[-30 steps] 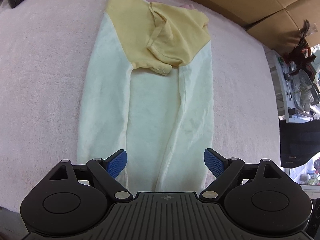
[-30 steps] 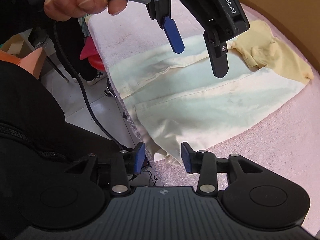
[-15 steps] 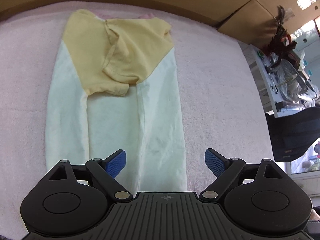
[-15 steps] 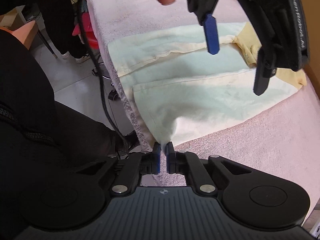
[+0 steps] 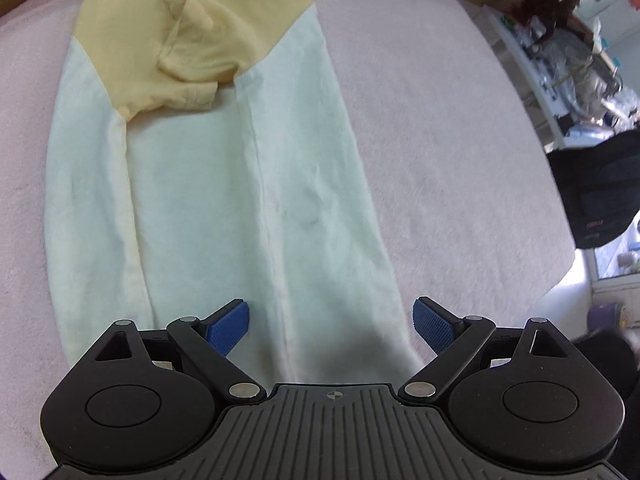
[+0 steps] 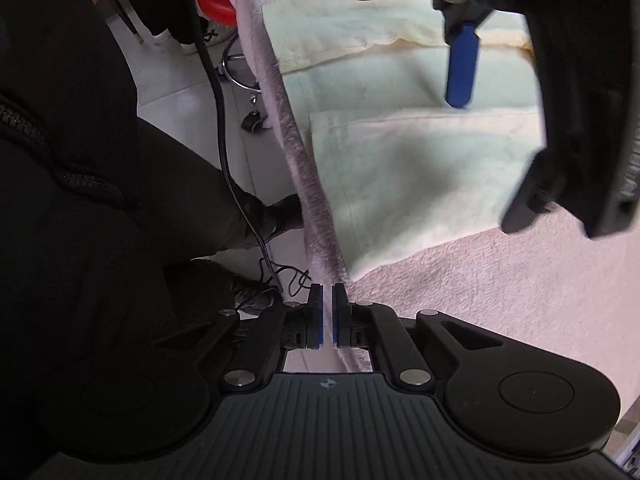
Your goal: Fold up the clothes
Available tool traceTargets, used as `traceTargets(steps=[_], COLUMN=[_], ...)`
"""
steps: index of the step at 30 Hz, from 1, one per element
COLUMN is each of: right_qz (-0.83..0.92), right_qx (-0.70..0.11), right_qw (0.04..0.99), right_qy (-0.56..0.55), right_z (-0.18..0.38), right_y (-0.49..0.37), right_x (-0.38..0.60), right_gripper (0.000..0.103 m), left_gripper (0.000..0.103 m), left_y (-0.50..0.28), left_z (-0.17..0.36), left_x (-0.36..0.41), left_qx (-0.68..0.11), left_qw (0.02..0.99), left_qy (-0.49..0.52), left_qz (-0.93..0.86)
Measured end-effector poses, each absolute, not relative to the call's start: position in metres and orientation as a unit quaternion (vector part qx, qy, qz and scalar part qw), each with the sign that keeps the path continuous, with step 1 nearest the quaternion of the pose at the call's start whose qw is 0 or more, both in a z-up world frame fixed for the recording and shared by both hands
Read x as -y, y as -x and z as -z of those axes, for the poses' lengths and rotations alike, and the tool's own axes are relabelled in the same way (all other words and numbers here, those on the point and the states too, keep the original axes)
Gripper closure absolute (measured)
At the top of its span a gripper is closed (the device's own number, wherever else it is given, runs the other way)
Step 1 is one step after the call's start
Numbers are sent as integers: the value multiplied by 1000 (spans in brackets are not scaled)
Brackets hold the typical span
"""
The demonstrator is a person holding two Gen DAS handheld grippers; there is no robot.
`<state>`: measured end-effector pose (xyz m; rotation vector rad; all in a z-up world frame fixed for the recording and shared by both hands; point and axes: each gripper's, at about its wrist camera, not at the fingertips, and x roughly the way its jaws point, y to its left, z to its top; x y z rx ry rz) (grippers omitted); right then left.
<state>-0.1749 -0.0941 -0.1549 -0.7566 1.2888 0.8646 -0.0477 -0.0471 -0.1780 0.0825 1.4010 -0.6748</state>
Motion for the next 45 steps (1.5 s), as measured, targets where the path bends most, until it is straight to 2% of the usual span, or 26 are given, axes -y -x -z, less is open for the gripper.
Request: traceTargets(steps=[7, 12, 16, 17, 18, 28, 37, 45], right_qz=[-375, -293, -257, -252, -247, -263, -321, -295], right_qx=[-598, -551, -509, -504, -498, -472, -463, -469], right_qw=[674, 770, 819, 823, 827, 835, 811, 811], right_qy=[218, 137, 67, 72, 84, 104, 160, 188], right_z=[100, 72, 78, 83, 88, 117, 132, 150], right_y=[117, 52, -1, -11, -18, -82, -69, -70], right_x=[155, 191, 193, 186, 180, 131, 92, 83], right_gripper=[97, 95, 90, 90, 90, 90, 90, 90], left_gripper=[7, 5, 5, 5, 0, 0, 0, 0], left_y=[89, 94, 95, 97, 102, 114, 102, 103], left_z=[158, 135, 170, 180, 180, 177, 186, 187], left_x=[30, 39, 68, 69, 69, 64, 58, 65], left_qx=[-578, -530, -567, -582, -579, -587, -595, -596], left_qw=[731, 740, 715, 704, 702, 688, 688, 688], left_qy=[-105, -78, -112, -122, -124, -113, -87, -94], left_qz=[348, 407, 394, 389, 395, 411, 407, 404])
